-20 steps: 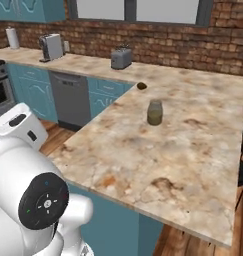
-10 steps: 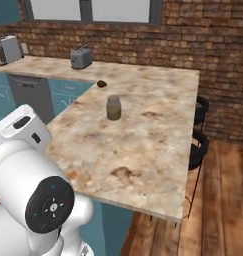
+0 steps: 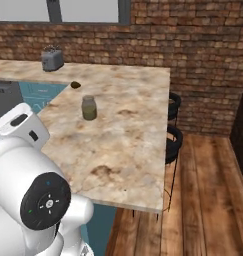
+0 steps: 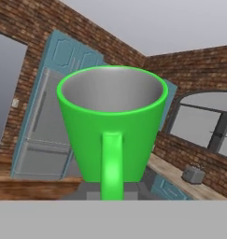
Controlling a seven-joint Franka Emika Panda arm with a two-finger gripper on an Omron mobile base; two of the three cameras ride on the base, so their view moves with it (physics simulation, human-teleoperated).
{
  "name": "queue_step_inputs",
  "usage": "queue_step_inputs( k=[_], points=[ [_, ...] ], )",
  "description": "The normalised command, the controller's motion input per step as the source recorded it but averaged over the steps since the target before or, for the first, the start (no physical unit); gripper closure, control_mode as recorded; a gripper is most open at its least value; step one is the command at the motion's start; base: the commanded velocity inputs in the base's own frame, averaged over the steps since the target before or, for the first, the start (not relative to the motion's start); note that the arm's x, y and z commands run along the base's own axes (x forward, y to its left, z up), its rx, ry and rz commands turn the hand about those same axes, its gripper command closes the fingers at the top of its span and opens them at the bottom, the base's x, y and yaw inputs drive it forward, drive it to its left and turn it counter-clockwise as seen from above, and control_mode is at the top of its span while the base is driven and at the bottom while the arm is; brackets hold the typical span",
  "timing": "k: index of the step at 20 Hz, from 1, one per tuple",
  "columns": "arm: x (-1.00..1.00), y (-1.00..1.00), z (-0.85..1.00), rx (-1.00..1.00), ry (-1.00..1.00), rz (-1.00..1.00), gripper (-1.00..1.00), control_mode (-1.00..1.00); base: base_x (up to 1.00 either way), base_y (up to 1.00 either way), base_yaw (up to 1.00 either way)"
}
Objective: Open the cabinet directly in front. Then move the liquor and the mug to the dining counter with the jar on it.
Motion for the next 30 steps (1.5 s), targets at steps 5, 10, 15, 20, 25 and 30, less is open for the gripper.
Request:
queue_step_inputs(
  k=[5,10,15,20,25,30],
  points=[
    [0.00,0.00,0.00,0.00,0.00,0.00,1.00,1.00,0.44,0.32,-0.09],
    [0.00,0.00,0.00,0.00,0.00,0.00,1.00,1.00,0.74,0.32,0.00],
    [0.00,0.00,0.00,0.00,0.00,0.00,1.00,1.00,0.90,-0.05,0.00],
    [0.00,0.00,0.00,0.00,0.00,0.00,1.00,1.00,0.67,-0.13,0.00],
    [0.00,0.00,0.00,0.00,0.00,0.00,1.00,1.00,0.29,-0.02,0.00],
    [0.32,-0.09,0.00,0.00,0.11,-0.01,1.00,-1.00,0.00,0.00,0.00]
  ],
)
